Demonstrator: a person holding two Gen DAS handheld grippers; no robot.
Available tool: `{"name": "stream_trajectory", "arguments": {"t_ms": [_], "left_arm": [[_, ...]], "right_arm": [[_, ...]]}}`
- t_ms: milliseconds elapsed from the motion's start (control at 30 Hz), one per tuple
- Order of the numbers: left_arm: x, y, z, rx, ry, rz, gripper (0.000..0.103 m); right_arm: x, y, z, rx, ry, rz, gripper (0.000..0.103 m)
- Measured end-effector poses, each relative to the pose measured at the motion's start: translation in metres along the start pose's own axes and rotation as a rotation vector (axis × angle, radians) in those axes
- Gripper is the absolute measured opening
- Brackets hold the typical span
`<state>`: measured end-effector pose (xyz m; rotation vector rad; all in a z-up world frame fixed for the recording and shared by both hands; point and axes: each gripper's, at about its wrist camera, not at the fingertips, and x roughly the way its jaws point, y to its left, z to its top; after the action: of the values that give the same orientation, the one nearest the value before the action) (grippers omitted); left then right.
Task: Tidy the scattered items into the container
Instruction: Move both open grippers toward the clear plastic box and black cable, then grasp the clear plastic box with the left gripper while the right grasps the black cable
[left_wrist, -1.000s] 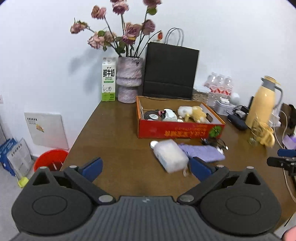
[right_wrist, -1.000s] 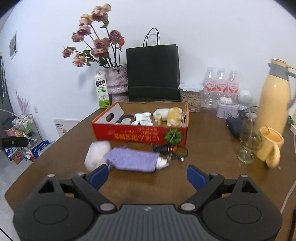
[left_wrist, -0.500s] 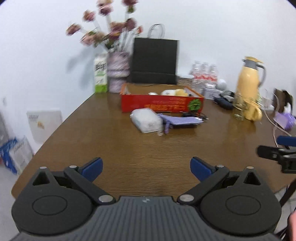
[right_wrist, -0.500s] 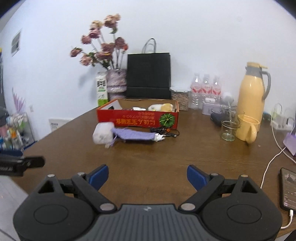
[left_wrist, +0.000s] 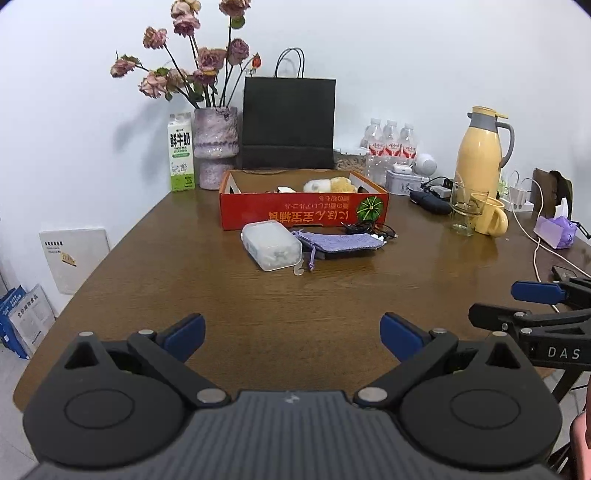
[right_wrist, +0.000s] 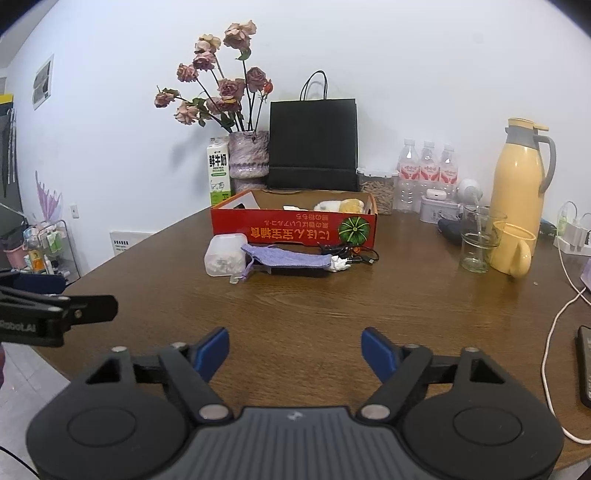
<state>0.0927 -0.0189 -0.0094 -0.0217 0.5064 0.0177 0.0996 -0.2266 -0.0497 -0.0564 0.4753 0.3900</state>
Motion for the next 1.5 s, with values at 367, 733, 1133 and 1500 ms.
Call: {"name": "stream_trajectory", "arguments": {"t_ms": [367, 733, 1133, 1500], "left_arm": [[0.109, 0.012, 0.060, -0.082, -0.033, -0.015, 0.103], [0.229, 0.036, 0.080, -0.155, 0.089, 0.058, 0.094], [0.226, 0.062, 0.075, -0.120, 0.107, 0.028, 0.091], [0.250, 0.049, 0.076, -0.090, 0.143, -0.011, 0.068]], "right_arm": [[0.063, -0.043, 0.049, 0.074, -0.022, -0.039, 0.045], [0.190, -0.072, 0.114, 0.014, 0.031, 0.000, 0.041], [0.319, -0.067, 0.120, -0.084, 0.177, 0.066, 0.042], [0.346, -0.060, 0.118, -0.063, 0.216, 0.016, 0.025]]}}
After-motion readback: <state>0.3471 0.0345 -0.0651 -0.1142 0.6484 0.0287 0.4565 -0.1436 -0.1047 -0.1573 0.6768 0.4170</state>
